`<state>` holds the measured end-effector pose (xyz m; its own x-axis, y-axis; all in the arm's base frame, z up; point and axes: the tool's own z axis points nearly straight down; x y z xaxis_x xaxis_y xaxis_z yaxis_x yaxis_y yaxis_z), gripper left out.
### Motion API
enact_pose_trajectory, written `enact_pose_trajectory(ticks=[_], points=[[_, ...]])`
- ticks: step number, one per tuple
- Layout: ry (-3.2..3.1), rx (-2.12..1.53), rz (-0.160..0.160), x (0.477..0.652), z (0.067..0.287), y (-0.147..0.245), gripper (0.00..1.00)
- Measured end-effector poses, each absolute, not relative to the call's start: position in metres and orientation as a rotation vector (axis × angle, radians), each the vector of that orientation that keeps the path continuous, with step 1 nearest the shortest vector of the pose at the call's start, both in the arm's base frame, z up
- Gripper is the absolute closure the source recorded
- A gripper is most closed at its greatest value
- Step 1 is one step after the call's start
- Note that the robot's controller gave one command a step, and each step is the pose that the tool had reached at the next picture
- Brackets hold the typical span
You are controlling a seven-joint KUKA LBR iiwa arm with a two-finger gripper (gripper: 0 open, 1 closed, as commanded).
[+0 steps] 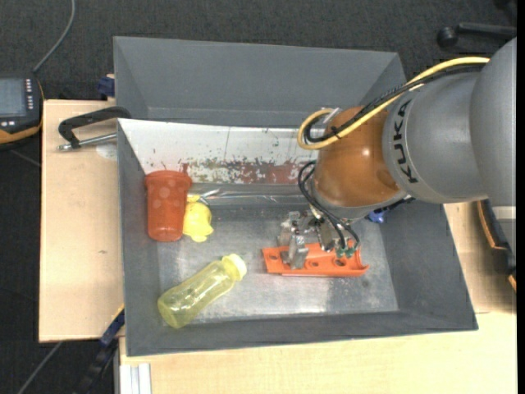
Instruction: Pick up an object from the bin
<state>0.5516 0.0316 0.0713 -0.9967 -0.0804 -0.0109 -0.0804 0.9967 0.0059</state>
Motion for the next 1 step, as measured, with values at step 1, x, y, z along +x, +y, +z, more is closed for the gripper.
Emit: enact_pose_trajectory(ticks=[1], points=[[3.128, -0.126, 0.01, 0.5516, 0.0713, 0.0316, 1.0]])
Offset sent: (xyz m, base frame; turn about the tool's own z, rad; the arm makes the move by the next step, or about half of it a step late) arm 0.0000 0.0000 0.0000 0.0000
